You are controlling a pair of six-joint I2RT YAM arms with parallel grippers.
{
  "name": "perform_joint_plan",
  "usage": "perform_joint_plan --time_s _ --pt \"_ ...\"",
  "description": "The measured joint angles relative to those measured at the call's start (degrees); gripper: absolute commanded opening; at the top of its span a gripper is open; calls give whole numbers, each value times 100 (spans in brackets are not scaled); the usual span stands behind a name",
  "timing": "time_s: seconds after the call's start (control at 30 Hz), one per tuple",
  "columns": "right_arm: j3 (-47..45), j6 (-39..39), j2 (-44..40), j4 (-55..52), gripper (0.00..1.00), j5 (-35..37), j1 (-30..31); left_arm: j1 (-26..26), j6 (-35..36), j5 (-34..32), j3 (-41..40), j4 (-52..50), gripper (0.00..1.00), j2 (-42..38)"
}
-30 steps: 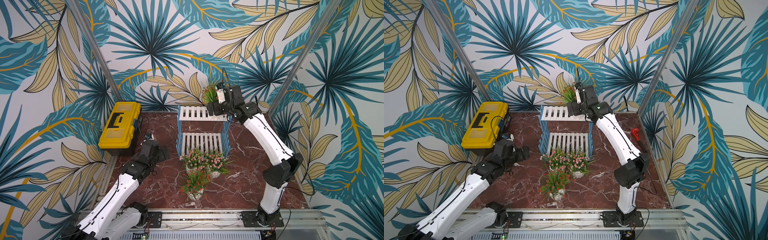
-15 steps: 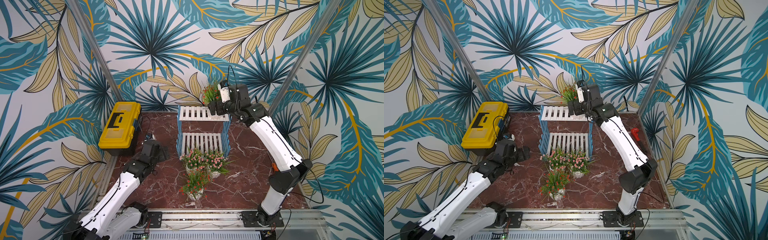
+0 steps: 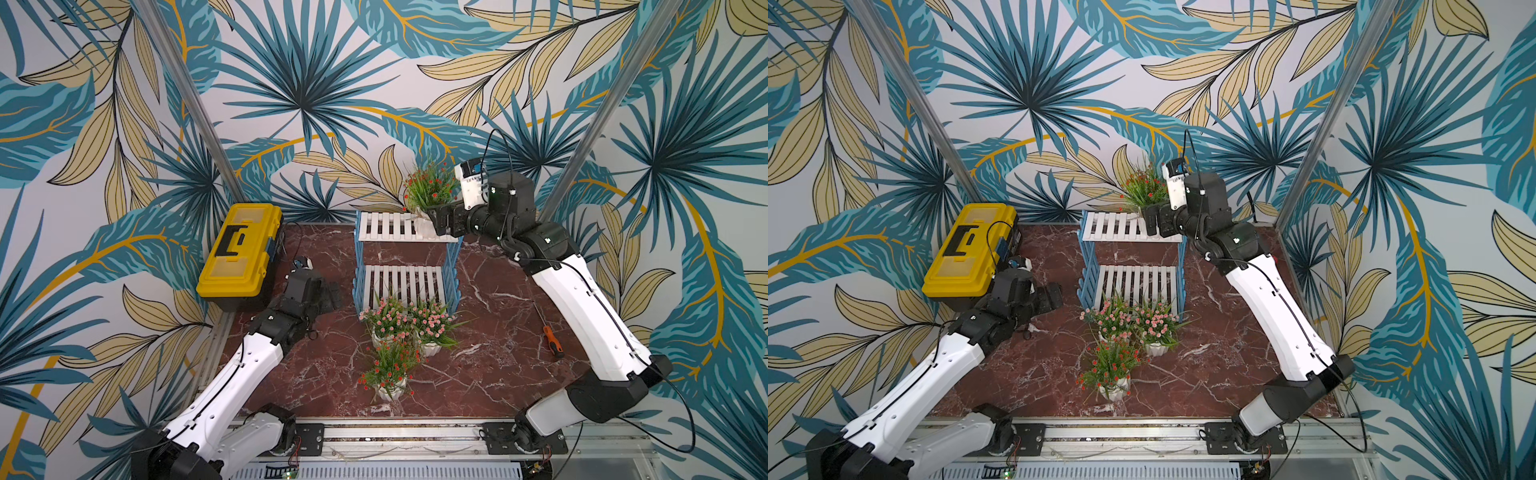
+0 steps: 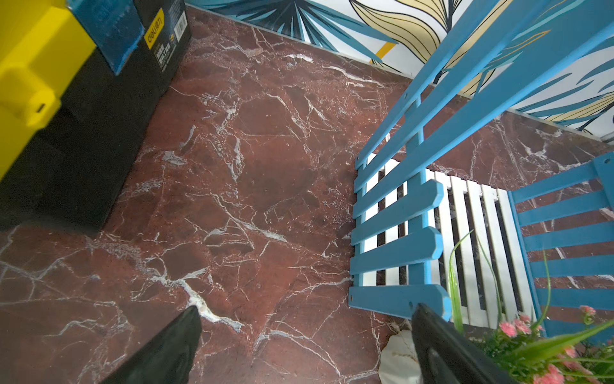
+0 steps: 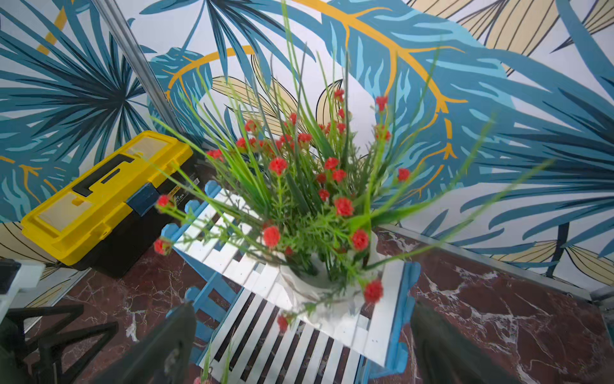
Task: Place the baby's breath potted plants on the rack by color
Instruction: Place the baby's breath potted plant on the rack, then pick up the baby's breath potted plant from the center of the board.
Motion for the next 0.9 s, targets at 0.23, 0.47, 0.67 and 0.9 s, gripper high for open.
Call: perform_joint_plan --time_s 0.23,0.47,0.67,0.9 --pt "-2100 -131 -1231 282 99 31 662 0 9 0 0 2 99 2" --pt "-4347 98 -2559 632 99 212 2114 2 48 -35 0 2 99 7" --pt "-5757 737 -3156 737 100 824 3309 33 74 -76 0 2 99 140" --pt "-6485 1947 -3486 575 99 1792 4758 44 90 -33 76 -13 99 313"
